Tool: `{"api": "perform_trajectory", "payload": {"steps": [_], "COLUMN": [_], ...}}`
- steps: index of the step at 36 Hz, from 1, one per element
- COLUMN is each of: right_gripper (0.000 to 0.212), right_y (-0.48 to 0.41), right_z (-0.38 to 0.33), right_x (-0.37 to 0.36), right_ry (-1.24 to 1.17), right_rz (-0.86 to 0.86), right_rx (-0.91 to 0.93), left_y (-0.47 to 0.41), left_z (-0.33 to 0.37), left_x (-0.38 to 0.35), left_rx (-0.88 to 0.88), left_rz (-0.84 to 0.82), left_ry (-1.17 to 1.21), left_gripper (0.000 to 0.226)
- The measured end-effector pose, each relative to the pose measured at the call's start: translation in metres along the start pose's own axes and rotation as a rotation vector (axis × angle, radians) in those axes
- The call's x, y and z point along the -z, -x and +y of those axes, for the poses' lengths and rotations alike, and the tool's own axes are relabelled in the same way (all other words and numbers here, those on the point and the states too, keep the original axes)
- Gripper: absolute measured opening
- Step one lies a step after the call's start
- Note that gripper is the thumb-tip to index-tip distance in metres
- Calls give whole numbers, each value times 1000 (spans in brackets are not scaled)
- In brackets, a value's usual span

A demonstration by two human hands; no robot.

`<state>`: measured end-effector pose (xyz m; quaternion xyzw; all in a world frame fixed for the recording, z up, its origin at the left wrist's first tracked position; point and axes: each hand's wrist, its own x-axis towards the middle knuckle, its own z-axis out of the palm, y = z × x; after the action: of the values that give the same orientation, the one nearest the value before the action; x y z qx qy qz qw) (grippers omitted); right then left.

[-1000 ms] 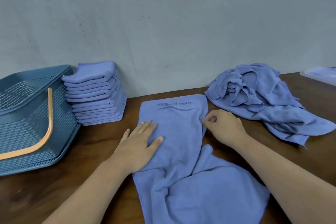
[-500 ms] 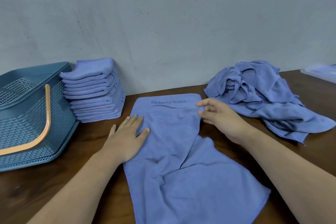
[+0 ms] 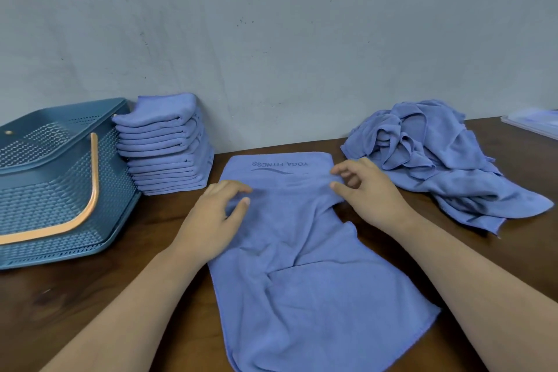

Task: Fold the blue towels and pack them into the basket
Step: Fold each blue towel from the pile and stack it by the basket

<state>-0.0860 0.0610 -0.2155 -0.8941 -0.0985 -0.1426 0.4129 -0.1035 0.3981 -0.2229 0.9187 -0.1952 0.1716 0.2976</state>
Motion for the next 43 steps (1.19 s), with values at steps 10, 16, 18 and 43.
{"api": "perform_trajectory", "payload": {"steps": [10, 16, 18, 43], "right_gripper": [10, 19, 27, 73], "right_y": [42, 45, 46, -36], "right_z": [-36, -36, -38, 25], "right_x": [20, 15, 18, -22], "right_ry": [-214, 212, 344, 528], "right_rz": [-331, -509, -479, -419], "right_rx": [274, 341, 310, -58], "left_y": [62, 62, 61, 55], "left_z": [42, 40, 36, 15], "left_x": [30, 26, 24, 11], "left_rx": [-203, -131, -102, 129], "left_rz": [-246, -373, -387, -365], "left_ry": [101, -7, -1, -128], "left_gripper": [7, 35, 36, 53]}}
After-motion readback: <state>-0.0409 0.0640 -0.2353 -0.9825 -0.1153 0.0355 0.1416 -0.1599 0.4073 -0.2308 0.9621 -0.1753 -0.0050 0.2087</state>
